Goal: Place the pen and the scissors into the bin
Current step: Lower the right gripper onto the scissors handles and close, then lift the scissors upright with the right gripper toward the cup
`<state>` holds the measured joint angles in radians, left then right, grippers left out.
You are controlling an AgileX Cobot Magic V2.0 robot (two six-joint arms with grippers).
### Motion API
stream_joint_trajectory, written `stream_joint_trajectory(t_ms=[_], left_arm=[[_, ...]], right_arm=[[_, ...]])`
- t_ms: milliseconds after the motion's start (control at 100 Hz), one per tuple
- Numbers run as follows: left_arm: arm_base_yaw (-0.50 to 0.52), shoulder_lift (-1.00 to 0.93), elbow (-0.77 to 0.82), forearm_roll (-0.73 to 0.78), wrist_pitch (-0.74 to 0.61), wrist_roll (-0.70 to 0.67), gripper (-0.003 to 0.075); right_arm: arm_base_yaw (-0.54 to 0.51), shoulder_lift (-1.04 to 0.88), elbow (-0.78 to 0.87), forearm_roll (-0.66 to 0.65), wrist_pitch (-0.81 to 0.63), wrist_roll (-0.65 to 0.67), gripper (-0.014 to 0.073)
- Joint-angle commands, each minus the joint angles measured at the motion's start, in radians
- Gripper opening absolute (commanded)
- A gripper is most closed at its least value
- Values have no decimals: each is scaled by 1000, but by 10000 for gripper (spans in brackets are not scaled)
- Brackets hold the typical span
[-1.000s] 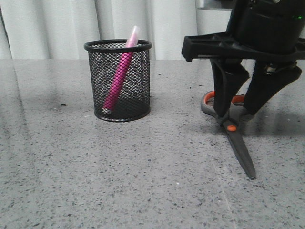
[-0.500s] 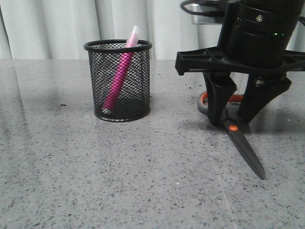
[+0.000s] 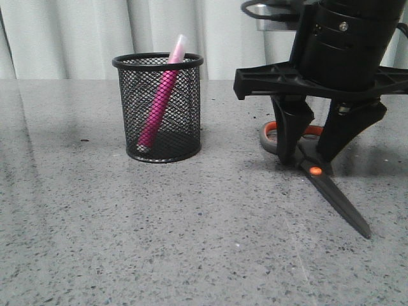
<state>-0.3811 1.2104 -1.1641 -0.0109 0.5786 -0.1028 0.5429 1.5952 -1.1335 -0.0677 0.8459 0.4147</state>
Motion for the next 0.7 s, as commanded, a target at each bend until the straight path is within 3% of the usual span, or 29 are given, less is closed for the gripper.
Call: stream_joint_trajectory(t_ms=[0,130,400,690], left_arm=[[2,-28,-28,-1,-70,-3,263],[2,-28,-28,-1,-70,-3,263],[2,-28,-28,-1,-70,-3,263],[2,-28,-28,-1,-71,-3,263]], right_arm=[[-3,-24,-24,-15,-19,5,323],[-3,-24,-24,-15,-13,5,268],[-3,-24,-24,-25,15,-21,-72],[0,-76,-23,-67,-6,-30,-72]])
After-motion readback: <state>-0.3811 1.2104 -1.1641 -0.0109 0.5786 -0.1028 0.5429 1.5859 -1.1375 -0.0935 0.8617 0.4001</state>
